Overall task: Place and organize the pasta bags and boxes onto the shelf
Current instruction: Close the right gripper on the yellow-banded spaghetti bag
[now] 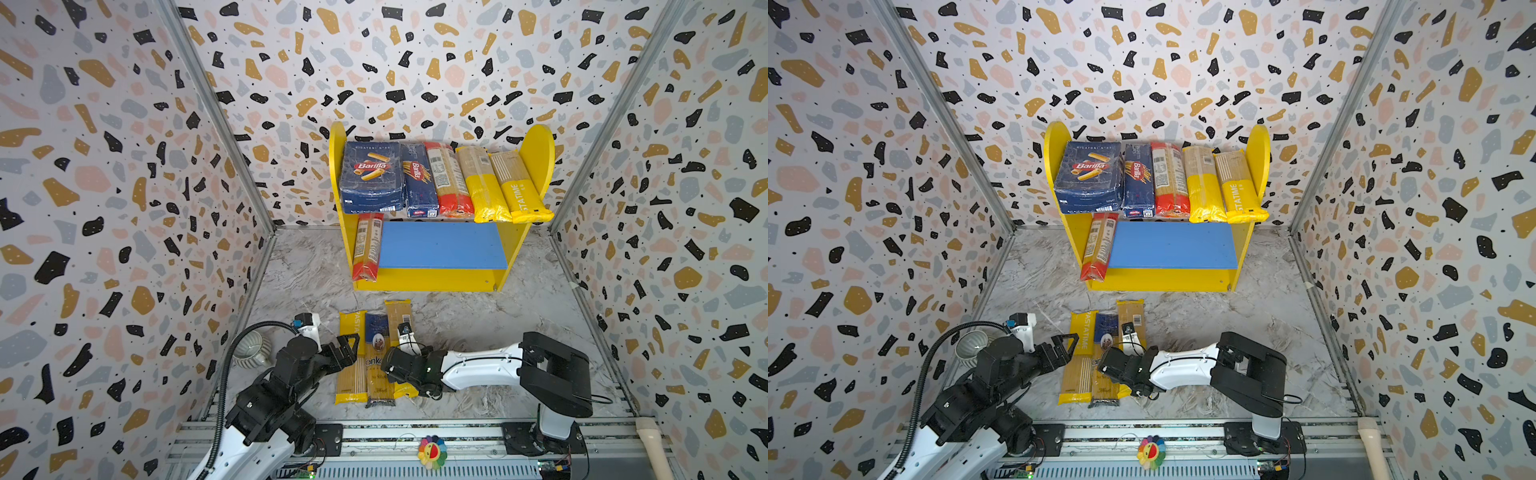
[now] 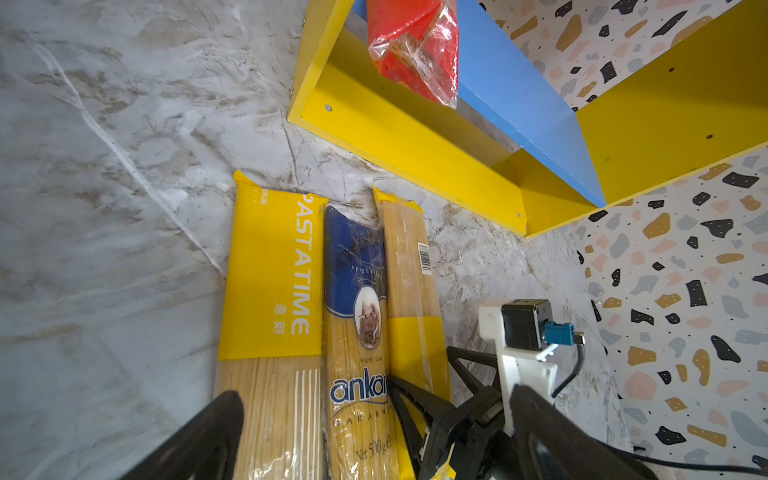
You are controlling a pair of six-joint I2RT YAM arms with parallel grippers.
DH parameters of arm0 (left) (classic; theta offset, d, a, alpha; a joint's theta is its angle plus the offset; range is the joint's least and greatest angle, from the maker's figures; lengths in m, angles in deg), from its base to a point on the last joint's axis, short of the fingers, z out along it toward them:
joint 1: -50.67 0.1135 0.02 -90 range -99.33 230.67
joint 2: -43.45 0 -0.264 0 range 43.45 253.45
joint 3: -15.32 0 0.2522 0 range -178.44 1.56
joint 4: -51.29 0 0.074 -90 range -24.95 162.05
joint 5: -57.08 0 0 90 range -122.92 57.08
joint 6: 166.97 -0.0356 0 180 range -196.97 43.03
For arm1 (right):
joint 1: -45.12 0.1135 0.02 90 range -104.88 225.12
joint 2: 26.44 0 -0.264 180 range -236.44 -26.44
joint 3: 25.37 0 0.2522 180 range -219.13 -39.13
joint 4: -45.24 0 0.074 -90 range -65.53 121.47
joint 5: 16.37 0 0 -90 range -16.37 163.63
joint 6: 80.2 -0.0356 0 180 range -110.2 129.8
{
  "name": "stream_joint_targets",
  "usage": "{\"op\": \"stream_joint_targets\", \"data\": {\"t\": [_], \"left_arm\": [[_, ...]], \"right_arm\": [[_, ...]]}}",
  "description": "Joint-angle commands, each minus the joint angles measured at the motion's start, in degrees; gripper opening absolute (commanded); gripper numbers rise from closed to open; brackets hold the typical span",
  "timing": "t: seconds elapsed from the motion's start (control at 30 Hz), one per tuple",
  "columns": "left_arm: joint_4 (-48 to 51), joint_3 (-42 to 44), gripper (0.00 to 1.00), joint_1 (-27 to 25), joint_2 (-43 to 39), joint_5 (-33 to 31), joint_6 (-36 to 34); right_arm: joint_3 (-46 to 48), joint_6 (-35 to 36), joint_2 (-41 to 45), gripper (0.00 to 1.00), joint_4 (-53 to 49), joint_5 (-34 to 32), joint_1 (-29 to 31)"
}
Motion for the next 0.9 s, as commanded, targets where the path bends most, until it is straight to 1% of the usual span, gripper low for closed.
{"op": "stream_joint_targets", "data": {"t": [0.0, 0.3, 0.43, 0.57, 0.63, 0.7, 0.8, 0.87], "left_arm": [[0.09, -2.25, 0.99, 0.14, -1.36, 0.74, -1.41], [1.77, -3.29, 1.0, 0.13, -0.68, 0.09, -2.32], [2.08, -3.97, 1.0, 0.13, 0.3, -0.38, -3.16], [1.44, -4.32, 1.0, 0.13, 1.79, -0.24, -3.66], [1.07, -4.36, 0.99, 0.13, 2.53, -0.05, -3.93], [0.35, -4.26, 0.99, 0.13, 3.11, -0.22, -3.96], [-0.85, -4.22, 0.99, 0.13, 4.49, 0.29, -4.0], [-1.12, -4.56, 0.99, 0.13, 5.39, 0.51, -4.13]], "right_arm": [[3.92, -0.1, -2.19, 0.98, -6.43, 2.95, -0.3], [7.18, -0.5, -2.65, 0.89, -1.83, 8.02, -0.86], [8.99, 0.04, -1.44, 0.76, 0.41, 10.16, -1.42], [10.91, 0.18, 1.08, 0.58, 1.73, 11.13, -1.83], [12.75, 0.12, 2.59, 0.5, 3.45, 12.48, -2.52], [15.25, 0.22, 4.6, 0.42, 6.2, 15.34, -3.79], [20.56, 0.23, 9.29, 0.32, 11.65, 19.38, -5.11], [24.61, 0.16, 13.28, 0.27, 16.4, 23.08, -6.15]]}}
